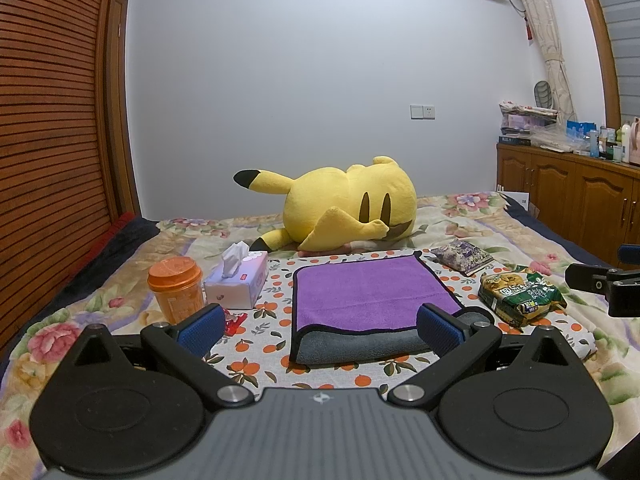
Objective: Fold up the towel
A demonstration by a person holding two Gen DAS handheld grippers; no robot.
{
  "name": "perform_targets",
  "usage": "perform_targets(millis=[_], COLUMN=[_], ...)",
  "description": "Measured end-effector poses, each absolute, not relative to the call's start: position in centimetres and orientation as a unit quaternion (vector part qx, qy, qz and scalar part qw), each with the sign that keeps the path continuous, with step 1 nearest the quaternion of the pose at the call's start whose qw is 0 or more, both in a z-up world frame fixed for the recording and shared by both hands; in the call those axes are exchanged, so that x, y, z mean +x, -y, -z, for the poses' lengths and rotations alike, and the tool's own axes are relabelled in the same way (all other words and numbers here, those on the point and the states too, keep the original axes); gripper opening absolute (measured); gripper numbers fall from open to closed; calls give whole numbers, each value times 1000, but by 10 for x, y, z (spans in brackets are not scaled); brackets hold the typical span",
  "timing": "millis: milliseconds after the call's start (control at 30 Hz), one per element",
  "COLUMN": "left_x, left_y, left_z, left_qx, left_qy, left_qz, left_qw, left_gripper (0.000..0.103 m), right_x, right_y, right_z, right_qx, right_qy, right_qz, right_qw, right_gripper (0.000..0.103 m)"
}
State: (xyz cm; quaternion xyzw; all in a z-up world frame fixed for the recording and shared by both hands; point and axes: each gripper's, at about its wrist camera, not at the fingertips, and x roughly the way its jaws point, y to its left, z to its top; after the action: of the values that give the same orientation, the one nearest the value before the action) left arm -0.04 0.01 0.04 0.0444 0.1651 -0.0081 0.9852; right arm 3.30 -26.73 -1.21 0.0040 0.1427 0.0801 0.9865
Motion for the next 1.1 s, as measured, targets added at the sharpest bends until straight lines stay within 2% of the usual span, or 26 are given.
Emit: perform_targets(millis=[1100], left_x=[15], left_y=[-1], left_z=[7], left_qx=[54], left_qy=[-193], left_qz=[14], left_qw=[980], left_gripper=[103], right_x=[41], right_y=[260], right_z=[16], right_qx=[4], right_qy=[-161], right_qz=[-84], right_qw=[983], right_gripper=[103])
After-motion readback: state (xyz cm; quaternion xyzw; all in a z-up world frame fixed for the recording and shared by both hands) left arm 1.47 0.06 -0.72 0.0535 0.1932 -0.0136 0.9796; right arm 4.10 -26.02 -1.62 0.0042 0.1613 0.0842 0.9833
